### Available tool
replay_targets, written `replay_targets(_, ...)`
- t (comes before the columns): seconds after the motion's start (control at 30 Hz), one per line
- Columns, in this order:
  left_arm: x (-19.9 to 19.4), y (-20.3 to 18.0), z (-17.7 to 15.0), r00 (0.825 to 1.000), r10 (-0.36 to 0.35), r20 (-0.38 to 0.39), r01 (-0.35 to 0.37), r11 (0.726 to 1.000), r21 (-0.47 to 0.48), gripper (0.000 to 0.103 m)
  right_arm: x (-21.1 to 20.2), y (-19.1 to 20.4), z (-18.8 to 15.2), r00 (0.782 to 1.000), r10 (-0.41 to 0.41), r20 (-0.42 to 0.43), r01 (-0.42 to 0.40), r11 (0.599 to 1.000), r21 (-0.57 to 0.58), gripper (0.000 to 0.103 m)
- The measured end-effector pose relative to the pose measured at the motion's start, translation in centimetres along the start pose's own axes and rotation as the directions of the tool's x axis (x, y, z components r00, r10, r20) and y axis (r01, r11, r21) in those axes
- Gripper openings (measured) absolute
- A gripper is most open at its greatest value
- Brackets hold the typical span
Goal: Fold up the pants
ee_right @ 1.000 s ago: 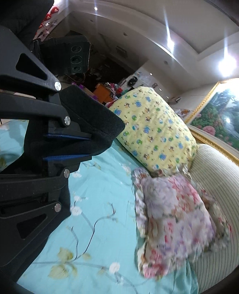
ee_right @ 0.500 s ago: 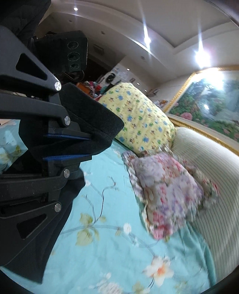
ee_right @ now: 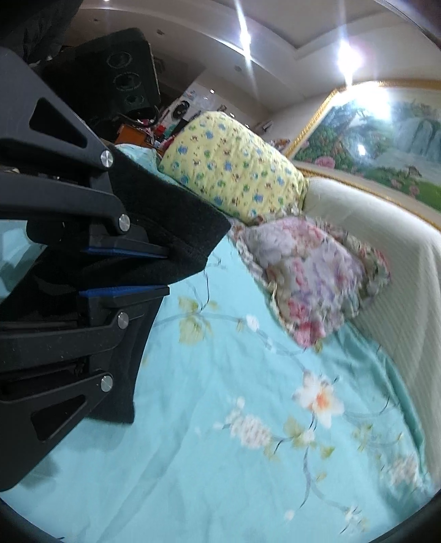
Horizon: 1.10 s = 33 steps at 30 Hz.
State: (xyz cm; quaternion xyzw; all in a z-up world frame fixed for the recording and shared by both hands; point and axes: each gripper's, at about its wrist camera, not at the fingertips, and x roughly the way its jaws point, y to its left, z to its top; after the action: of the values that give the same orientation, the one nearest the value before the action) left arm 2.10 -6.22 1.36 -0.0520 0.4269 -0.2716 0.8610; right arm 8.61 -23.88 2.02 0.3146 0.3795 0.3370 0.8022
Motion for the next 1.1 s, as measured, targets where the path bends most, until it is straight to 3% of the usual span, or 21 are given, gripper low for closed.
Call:
replay_targets(0.07, 0.5, -0.1, 0.0, 1.0, -0.012, -0.006, 0.012, 1.0, 0.005, 0.044, -0.1, -0.8, -0.2, 1.0, -0.03, -0.001, 0.03, 0.999, 0.024, 0.017)
replay_targets(0.13, 0.6, -0.2, 0.0, 0.999, -0.051, 0.0, 0.051, 0.999, 0.02, 0.059, -0.4, -1.2, -0.3, 0.998, -0.058, 0.006, 0.058, 0.998, 0.035, 0.018)
replay_targets(0.33, 1.1, -0.6, -0.3, 0.997, -0.074, -0.014, 0.075, 0.996, 0.046, 0.061, -2.5, -0.8, -0.7, 0.981, -0.189, 0.051, 0.187, 0.982, 0.03, 0.02)
replay_targets(0.47, 1.1, -0.8, -0.5, 0.995, -0.098, -0.025, 0.099, 0.994, 0.05, 0.063, -4.3, -0.6, -1.2, 0.953, -0.285, 0.102, 0.28, 0.958, 0.064, 0.02)
replay_targets(0.53, 0.9, -0.9, -0.6, 0.993, -0.115, -0.033, 0.116, 0.992, 0.048, 0.067, -5.3, -0.7, -1.5, 0.945, -0.302, 0.125, 0.292, 0.952, 0.094, 0.025)
replay_targets(0.6, 0.6, -0.9, -0.7, 0.99, -0.138, -0.043, 0.14, 0.989, 0.038, 0.069, -5.8, -0.5, -1.9, 0.941, -0.312, 0.132, 0.299, 0.948, 0.108, 0.037)
replay_targets(0.8, -1.0, 0.3, -0.7, 0.977, -0.206, -0.044, 0.205, 0.978, -0.035, 0.076, -7.1, 0.2, -3.0, 0.908, -0.387, 0.162, 0.367, 0.919, 0.144, 0.054)
replay_targets(0.87, -1.8, 1.1, -0.7, 0.979, -0.201, -0.029, 0.2, 0.978, -0.052, 0.076, -7.8, 0.5, -3.4, 0.901, -0.397, 0.175, 0.37, 0.914, 0.164, 0.057)
replay_targets(0.97, -2.7, 2.2, -0.5, 0.98, -0.199, -0.01, 0.197, 0.977, -0.078, 0.076, -8.8, 0.9, -4.1, 0.898, -0.384, 0.213, 0.347, 0.918, 0.191, 0.07)
replay_targets(1.1, -3.9, 3.6, -0.3, 0.987, -0.157, 0.022, 0.158, 0.983, -0.097, 0.078, -9.3, 2.1, -4.8, 0.893, -0.388, 0.229, 0.351, 0.918, 0.186, 0.072)
